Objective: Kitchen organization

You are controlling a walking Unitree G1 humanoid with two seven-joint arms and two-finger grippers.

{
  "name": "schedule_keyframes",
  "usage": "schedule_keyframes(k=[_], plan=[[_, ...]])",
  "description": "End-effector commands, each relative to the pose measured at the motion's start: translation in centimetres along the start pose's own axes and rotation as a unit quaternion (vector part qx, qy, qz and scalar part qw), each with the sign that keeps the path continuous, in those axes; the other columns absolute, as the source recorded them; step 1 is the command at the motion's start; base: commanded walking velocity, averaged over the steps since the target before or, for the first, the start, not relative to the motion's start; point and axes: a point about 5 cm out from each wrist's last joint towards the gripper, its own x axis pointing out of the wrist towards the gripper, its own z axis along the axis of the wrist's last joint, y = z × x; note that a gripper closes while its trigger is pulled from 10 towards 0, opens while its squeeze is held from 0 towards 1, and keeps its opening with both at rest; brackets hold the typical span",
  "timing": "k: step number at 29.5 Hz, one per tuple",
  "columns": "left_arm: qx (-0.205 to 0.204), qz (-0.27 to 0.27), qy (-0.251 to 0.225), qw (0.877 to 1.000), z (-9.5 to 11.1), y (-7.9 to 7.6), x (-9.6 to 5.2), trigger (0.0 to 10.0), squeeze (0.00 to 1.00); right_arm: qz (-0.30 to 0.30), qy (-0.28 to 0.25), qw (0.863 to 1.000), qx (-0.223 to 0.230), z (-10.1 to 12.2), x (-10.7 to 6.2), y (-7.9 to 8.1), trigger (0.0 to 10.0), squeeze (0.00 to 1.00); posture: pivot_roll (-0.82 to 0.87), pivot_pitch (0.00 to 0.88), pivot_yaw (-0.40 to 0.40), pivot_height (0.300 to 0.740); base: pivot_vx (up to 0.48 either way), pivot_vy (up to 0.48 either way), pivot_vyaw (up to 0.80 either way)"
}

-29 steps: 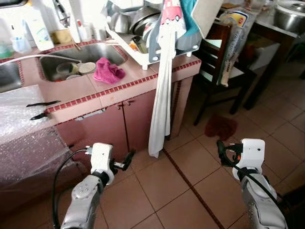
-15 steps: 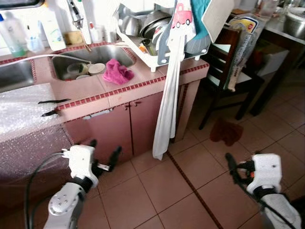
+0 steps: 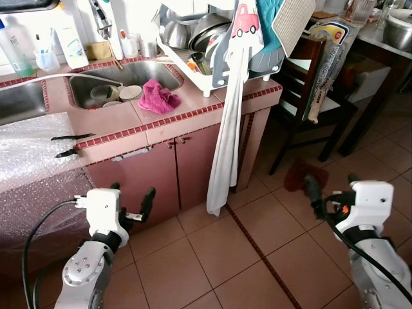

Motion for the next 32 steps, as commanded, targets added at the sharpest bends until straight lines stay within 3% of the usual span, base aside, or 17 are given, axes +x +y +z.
schedule_keyframes(k=[1,2,4,9,17,22,27,32], plan=[[0.022,0.024,-0.023,0.999,1.1,0.6,0.2,10.0,0.00,0.006,-0.005,1.000,-0.024,0.0,-0.1,0.2,10.0,0.00,-0.02,0.000,0.000,0.740,0.000,0.000,0.00],[0.027,0.033,-0.027,0.999,1.1,0.5,0.8,10.0,0.00,0.020,0.015,0.998,-0.054,-1.5,-0.3,0.7,10.0,0.00,-0.02,0.000,-0.002,0.740,0.000,0.000,0.00],[0.047,0.040,-0.041,0.997,1.3,0.1,1.7,10.0,0.00,-0.006,0.031,0.999,-0.039,-2.4,-0.3,0.4,10.0,0.00,-0.01,0.000,-0.008,0.740,0.000,0.000,0.00],[0.036,0.049,-0.057,0.997,2.1,-0.6,2.5,10.0,0.00,0.004,-0.023,0.998,-0.060,0.2,1.5,0.7,10.0,0.00,-0.03,0.000,-0.013,0.740,0.000,0.000,0.00],[0.026,0.059,-0.047,0.997,1.4,-0.9,2.7,10.0,0.00,0.005,-0.035,0.997,-0.070,0.7,2.6,0.6,10.0,0.00,-0.03,0.000,-0.016,0.740,0.000,0.000,0.00],[0.011,0.060,-0.031,0.998,1.1,-0.9,3.2,10.0,0.00,0.000,-0.039,0.998,-0.039,0.6,3.5,1.7,10.0,0.00,-0.03,0.000,0.006,0.740,0.000,0.000,0.41],[0.032,0.068,-0.028,0.997,0.9,-0.3,3.5,10.0,0.00,0.007,-0.031,0.999,-0.019,0.0,3.2,2.7,10.0,0.00,-0.03,0.000,0.009,0.740,0.000,0.000,0.00],[0.024,0.077,-0.018,0.997,0.5,-0.2,3.6,10.0,0.00,0.018,-0.032,0.999,-0.014,0.0,3.2,3.1,10.0,0.00,-0.02,0.000,0.003,0.740,0.000,0.000,0.00]])
